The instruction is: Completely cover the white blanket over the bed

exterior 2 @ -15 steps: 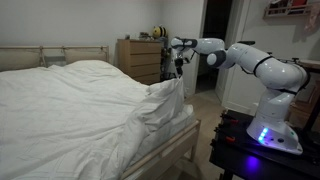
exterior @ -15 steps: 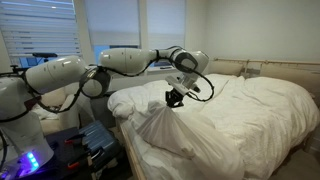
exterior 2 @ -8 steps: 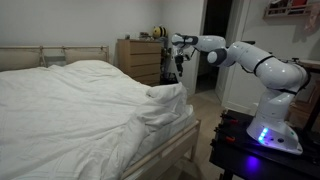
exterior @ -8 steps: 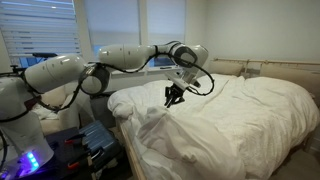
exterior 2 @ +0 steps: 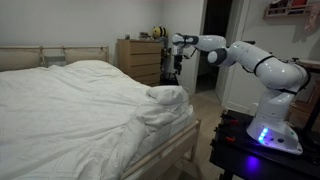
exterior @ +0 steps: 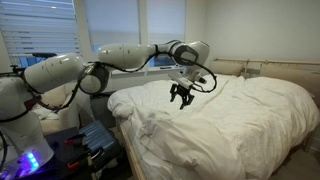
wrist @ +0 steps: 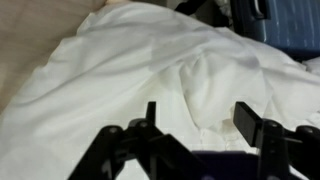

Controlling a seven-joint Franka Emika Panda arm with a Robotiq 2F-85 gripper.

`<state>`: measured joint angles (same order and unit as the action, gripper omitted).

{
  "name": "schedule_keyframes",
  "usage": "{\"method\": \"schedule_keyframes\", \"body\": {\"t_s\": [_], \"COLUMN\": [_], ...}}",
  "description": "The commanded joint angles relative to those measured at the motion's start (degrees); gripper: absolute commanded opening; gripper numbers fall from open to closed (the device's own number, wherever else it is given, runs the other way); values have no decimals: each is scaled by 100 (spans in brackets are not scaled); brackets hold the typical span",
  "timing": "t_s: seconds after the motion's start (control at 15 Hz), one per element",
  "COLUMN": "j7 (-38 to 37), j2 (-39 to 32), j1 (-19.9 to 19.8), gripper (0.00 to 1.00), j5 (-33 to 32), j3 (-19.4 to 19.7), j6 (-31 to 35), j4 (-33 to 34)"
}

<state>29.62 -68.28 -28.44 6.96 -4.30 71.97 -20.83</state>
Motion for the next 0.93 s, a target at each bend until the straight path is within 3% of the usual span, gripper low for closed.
{"method": "schedule_keyframes", "body": {"t_s": [0.0, 0.2, 0.53, 0.87], "j7": [233, 651, 1108, 1115], "j2": [-206, -500, -985, -1323], "j1": [157, 272, 551, 762], "gripper": [100, 100, 100, 100], "j5": [-118, -108, -128, -262], "j3": [107, 47, 36, 119], "j6": [1184, 2126, 3101, 3612], "j4": [-9, -17, -23, -25]}}
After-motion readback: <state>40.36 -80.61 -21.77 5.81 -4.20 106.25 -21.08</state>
